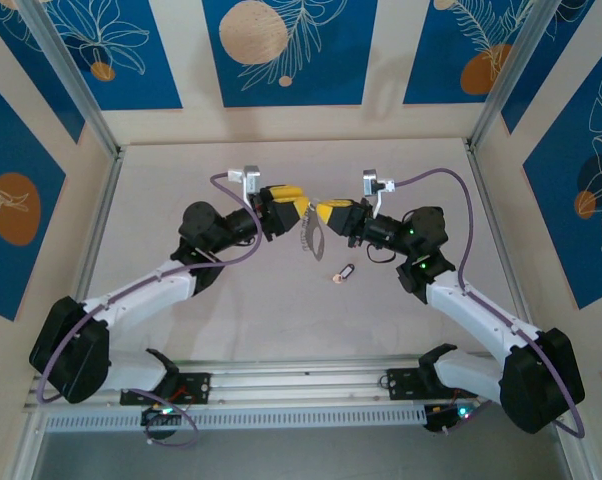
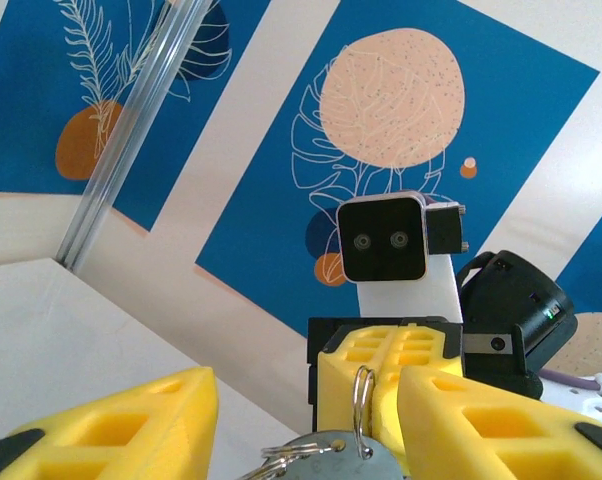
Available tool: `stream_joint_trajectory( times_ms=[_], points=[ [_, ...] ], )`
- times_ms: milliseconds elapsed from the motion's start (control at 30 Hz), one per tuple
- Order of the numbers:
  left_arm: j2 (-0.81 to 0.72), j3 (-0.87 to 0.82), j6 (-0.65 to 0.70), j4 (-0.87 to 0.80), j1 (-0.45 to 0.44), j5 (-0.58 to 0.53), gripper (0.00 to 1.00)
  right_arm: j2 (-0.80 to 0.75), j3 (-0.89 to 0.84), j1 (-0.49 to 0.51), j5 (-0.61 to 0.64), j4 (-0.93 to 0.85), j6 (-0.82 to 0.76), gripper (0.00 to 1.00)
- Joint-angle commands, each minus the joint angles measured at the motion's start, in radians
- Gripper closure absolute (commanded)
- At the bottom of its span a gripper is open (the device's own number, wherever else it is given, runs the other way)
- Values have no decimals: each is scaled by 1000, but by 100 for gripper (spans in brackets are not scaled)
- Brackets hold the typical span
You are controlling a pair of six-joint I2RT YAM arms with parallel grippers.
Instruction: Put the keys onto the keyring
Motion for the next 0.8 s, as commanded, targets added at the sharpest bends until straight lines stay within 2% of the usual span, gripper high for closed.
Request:
stream_joint_trajectory(
  times_ms=[0,500,600,767],
  points=[
    [5,3,-23,76,-5,20,53,-10,4,11,34,39,1,100],
    [47,31,-47,106,-12,77,66,21,19,13,28,45,3,100],
    [53,35,-47,109,-13,82,72,26,22,13,26,45,3,100],
    [56,44,-48,110,-16,95,90,28,24,13,26,39,1,100]
  ],
)
